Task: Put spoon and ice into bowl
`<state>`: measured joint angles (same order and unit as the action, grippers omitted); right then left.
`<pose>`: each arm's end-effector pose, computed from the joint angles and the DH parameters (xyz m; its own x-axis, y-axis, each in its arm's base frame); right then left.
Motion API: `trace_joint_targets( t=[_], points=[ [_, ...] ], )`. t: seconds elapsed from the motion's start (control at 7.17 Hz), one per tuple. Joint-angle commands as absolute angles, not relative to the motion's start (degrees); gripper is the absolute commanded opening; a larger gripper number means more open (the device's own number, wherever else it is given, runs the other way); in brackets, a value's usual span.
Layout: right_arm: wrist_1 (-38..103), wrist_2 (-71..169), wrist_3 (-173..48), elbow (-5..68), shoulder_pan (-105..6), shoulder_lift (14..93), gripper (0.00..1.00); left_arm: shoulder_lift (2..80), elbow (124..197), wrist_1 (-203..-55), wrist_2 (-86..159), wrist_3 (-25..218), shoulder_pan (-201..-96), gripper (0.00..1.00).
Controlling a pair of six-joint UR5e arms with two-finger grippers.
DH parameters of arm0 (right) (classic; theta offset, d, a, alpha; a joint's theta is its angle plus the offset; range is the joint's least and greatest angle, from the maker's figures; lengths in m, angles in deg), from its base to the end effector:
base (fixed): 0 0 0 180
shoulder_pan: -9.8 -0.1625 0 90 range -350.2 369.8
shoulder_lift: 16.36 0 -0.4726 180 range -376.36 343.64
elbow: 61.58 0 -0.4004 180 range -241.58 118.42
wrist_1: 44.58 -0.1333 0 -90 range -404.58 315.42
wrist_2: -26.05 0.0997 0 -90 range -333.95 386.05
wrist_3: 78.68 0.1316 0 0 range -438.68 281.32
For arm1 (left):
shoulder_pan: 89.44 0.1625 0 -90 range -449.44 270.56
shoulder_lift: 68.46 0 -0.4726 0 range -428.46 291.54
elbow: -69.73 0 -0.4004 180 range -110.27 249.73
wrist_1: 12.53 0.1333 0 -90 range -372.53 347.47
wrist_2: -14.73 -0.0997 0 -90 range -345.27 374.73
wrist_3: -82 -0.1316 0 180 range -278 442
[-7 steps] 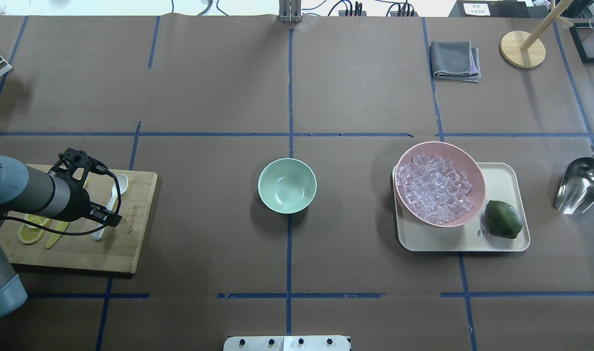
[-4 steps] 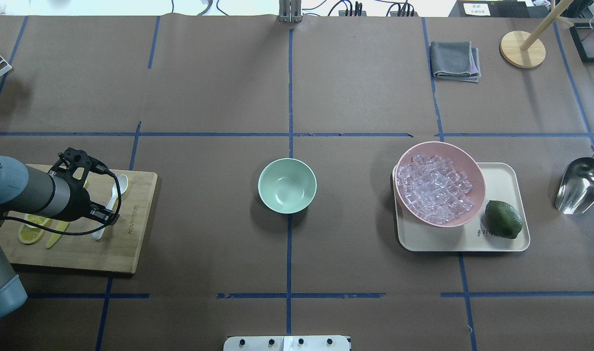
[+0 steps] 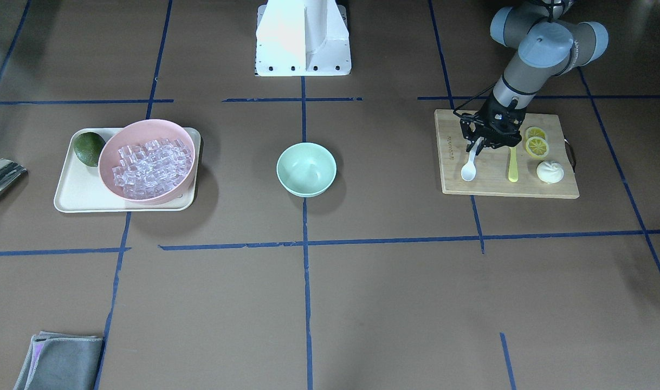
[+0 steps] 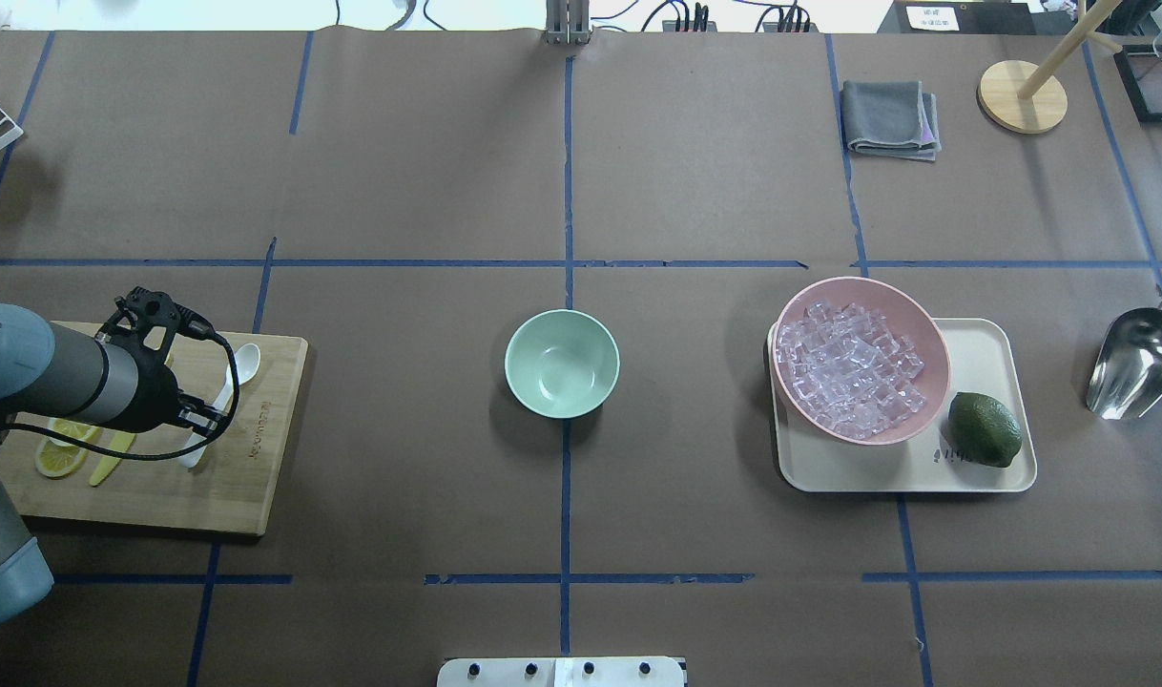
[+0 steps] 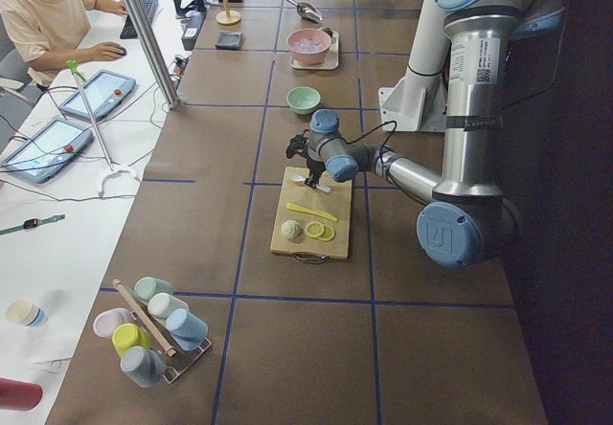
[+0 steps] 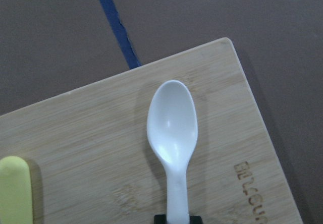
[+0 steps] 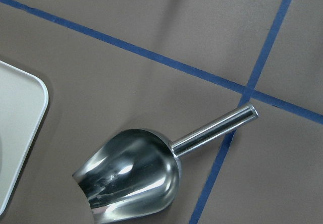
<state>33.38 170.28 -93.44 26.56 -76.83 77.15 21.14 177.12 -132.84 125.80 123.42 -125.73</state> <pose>-0.0016 -0.4784 0.7365 0.5440 -0.3768 0.7497 0.2037 0.9261 0.3176 0.3823 -0.3874 0.5281 0.6161 0.4157 -0.6690 -0.1854 0.9020 0.3898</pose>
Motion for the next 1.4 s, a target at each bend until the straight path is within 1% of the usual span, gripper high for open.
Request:
trace_joint_targets(
  t=[0.0,0.14,0.28,0.42,0.56,0.7,0.84,1.12,1.26],
  points=[
    [33.4,170.3,-93.4,26.6,-76.9,77.2,1.00,23.1,183.2,-127.8,126.9,124.2,-125.6,0.00],
    [33.4,170.4,-93.4,26.6,-76.9,77.2,1.00,32.9,183.9,-117.5,128.2,127.1,-125.6,0.00],
    [33.4,170.4,-93.4,26.6,-76.8,77.2,1.00,45.3,181.9,-105.7,128.3,131.0,-124.7,0.00],
    [33.4,170.4,-93.4,26.5,-76.8,77.2,1.00,53.7,178.0,-100.4,127.9,135.3,-120.4,0.00],
    [33.4,170.4,-93.4,26.4,-76.8,77.2,1.00,57.9,175.0,-100.9,127.8,139.4,-119.2,0.00],
    [33.4,170.4,-93.4,26.4,-76.8,77.2,1.00,63.3,169.7,-100.9,127.8,139.9,-118.0,0.00],
    [33.4,170.4,-93.4,26.4,-76.8,77.3,1.00,65.4,166.7,-101.0,124.7,140.6,-116.3,0.00],
    [33.4,170.5,-93.4,26.1,-76.8,77.3,1.00,65.4,166.3,-101.1,124.1,140.6,-115.7,0.00],
    [33.4,171.6,-93.4,26.0,-76.8,77.3,1.00,66.6,164.8,-101.1,124.0,140.5,-115.6,0.00]
  ],
)
